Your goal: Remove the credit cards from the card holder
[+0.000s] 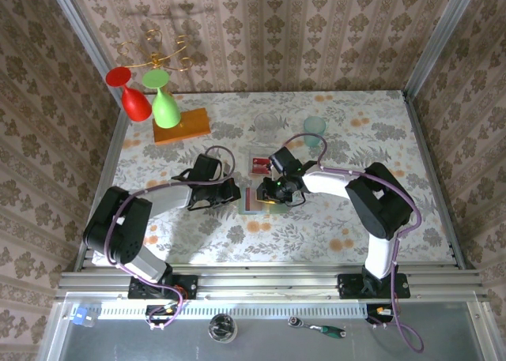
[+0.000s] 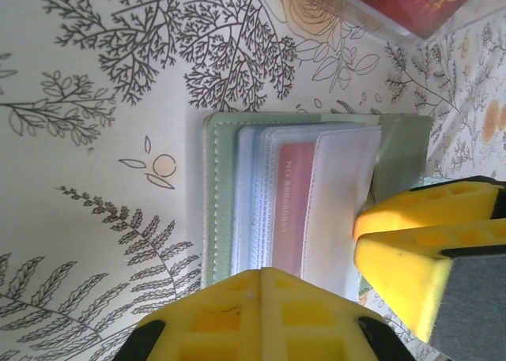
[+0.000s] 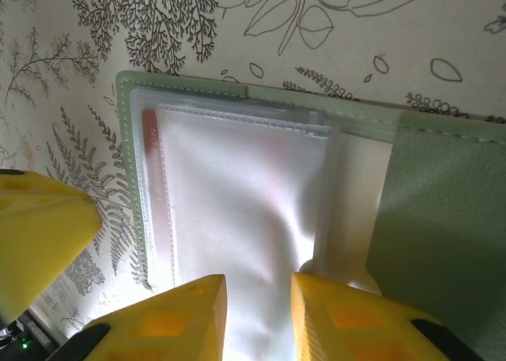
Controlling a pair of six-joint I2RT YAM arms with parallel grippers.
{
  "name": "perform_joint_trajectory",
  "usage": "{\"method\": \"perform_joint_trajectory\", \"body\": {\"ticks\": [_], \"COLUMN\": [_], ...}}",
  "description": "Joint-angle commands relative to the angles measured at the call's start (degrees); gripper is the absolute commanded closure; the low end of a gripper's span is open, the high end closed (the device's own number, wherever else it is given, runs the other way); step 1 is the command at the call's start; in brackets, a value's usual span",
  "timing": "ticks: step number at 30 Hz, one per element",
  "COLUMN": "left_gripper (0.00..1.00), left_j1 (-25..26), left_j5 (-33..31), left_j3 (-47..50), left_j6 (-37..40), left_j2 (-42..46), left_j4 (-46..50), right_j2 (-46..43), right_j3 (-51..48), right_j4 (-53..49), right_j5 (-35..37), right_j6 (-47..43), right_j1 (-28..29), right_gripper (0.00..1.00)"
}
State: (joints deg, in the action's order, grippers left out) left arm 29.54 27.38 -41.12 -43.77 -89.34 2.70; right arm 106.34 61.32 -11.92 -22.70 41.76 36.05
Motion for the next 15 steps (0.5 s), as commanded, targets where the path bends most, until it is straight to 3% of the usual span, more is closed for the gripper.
{"method": "perform_joint_trajectory", "body": {"ticks": [1, 15], "left_gripper": [0.91, 0.8], "left_j1": [0.23, 2.63], "left_j5": [1.94, 4.69], "left_j3": [-1.55, -3.61], "left_j6": [0.39, -3.24], "left_j2": [0.93, -2.66], "left_j4": [-0.19, -3.78], "right_j2": [-2.01, -2.45], "right_j3": [-1.02, -1.71], "right_j4": [-0.37, 0.35], "right_j5": [1.33, 1.49], "right_j6": [-1.05, -0.78], "right_j1": [0.07, -0.11], "right_gripper": [0.71, 0.72]}}
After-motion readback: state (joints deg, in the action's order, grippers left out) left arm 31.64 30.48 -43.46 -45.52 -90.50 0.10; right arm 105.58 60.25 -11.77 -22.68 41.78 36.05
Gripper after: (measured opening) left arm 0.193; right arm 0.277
